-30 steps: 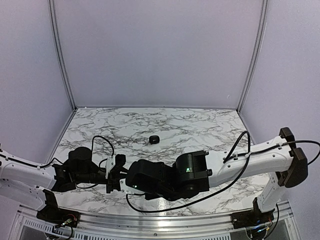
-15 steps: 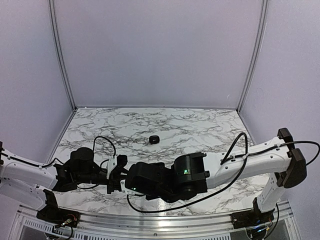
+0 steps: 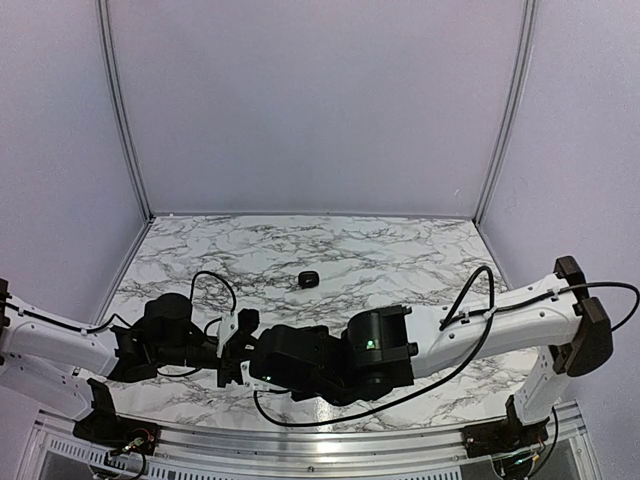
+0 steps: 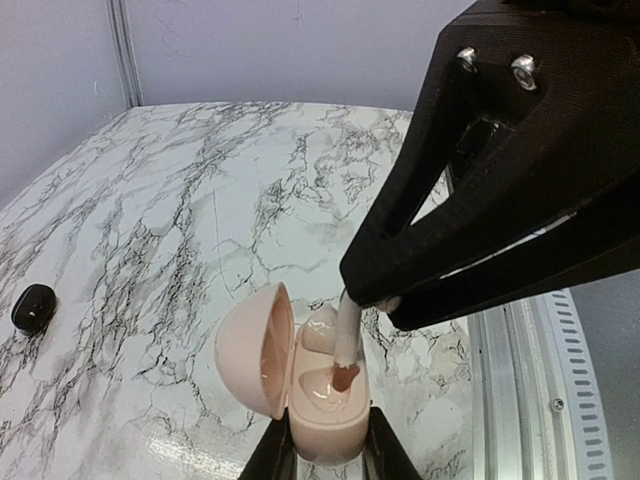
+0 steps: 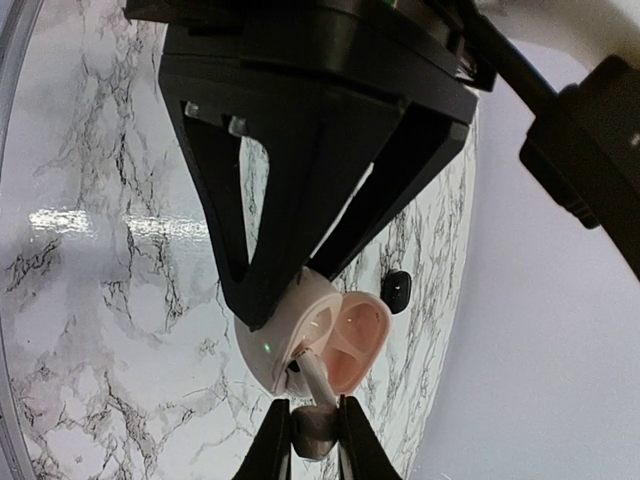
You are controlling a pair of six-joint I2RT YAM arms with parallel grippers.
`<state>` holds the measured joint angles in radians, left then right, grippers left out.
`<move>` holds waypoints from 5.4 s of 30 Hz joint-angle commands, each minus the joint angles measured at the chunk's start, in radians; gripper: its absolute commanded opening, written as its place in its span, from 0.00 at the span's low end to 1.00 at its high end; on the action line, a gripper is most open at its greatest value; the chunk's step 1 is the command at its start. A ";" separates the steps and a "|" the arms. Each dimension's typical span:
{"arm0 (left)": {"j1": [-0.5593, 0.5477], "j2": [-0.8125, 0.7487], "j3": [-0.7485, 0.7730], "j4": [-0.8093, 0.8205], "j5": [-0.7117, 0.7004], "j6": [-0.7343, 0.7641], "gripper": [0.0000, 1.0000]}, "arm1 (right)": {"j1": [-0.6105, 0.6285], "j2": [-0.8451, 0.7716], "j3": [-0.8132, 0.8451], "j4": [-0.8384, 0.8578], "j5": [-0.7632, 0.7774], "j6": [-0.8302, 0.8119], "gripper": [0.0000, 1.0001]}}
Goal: Insert the wireless bluetooth earbuds into the charging case
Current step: Place the left earbud in the left side groove of the charging case.
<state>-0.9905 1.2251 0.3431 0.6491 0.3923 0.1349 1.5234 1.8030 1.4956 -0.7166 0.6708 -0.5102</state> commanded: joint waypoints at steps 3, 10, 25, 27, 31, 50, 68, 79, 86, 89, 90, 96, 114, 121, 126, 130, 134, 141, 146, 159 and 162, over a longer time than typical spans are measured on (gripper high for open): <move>-0.009 0.006 0.022 0.007 0.019 0.002 0.00 | 0.007 0.020 0.016 -0.007 -0.013 -0.014 0.08; -0.013 0.012 0.022 0.003 0.018 0.006 0.00 | 0.009 0.028 0.005 -0.020 -0.018 -0.027 0.08; -0.021 0.036 0.033 -0.002 0.031 0.017 0.00 | 0.021 0.043 -0.033 -0.002 -0.002 -0.090 0.09; -0.023 0.037 0.035 -0.002 0.034 0.018 0.00 | 0.021 0.044 -0.034 0.003 0.001 -0.100 0.08; -0.025 0.038 0.037 -0.002 0.039 0.022 0.00 | 0.023 0.047 -0.030 -0.004 -0.002 -0.120 0.07; -0.030 -0.029 0.018 0.000 0.082 0.032 0.00 | 0.021 0.029 0.005 -0.052 -0.144 -0.155 0.04; -0.051 -0.078 0.009 0.009 0.059 0.039 0.00 | 0.020 0.014 0.015 -0.039 -0.129 -0.149 0.22; -0.051 -0.079 0.000 0.022 0.053 0.036 0.00 | 0.020 0.009 0.022 -0.007 -0.097 -0.149 0.32; -0.051 -0.081 -0.007 0.030 0.053 0.035 0.00 | 0.020 -0.017 0.026 0.045 -0.076 -0.155 0.37; -0.051 -0.081 -0.007 0.032 0.051 0.035 0.00 | 0.020 -0.032 0.022 0.065 -0.067 -0.157 0.41; -0.051 -0.079 -0.007 0.033 0.050 0.037 0.00 | 0.019 -0.037 0.021 0.069 -0.065 -0.158 0.42; -0.051 -0.055 0.001 0.041 0.053 0.034 0.00 | 0.020 -0.075 -0.017 0.131 -0.028 -0.172 0.44; -0.051 -0.056 0.005 0.052 0.043 0.042 0.00 | 0.020 -0.205 -0.105 0.189 -0.101 -0.123 0.50; -0.050 -0.060 0.004 0.061 0.044 0.040 0.00 | 0.013 -0.284 -0.169 0.245 -0.187 -0.081 0.50; -0.050 -0.073 -0.002 0.081 0.051 0.034 0.00 | -0.028 -0.344 -0.217 0.263 -0.264 -0.035 0.50; -0.050 -0.082 -0.003 0.094 0.062 0.029 0.00 | -0.051 -0.375 -0.268 0.295 -0.305 -0.021 0.50; -0.050 -0.084 0.000 0.105 0.072 0.021 0.00 | -0.061 -0.382 -0.286 0.328 -0.336 -0.028 0.51; -0.050 -0.085 0.002 0.110 0.083 0.016 0.00 | -0.067 -0.351 -0.284 0.357 -0.315 -0.041 0.55; -0.050 -0.081 0.005 0.112 0.089 0.020 0.00 | -0.078 -0.339 -0.278 0.371 -0.321 -0.036 0.65; -0.050 -0.071 0.010 0.113 0.091 0.022 0.00 | -0.135 -0.328 -0.267 0.362 -0.431 -0.009 0.72; -0.050 -0.067 0.011 0.114 0.089 0.023 0.00 | -0.136 -0.322 -0.265 0.359 -0.443 -0.017 0.72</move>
<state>-1.0363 1.1614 0.3424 0.7136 0.4683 0.1604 1.3926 1.4681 1.2045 -0.3740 0.2653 -0.5343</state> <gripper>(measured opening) 0.214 0.722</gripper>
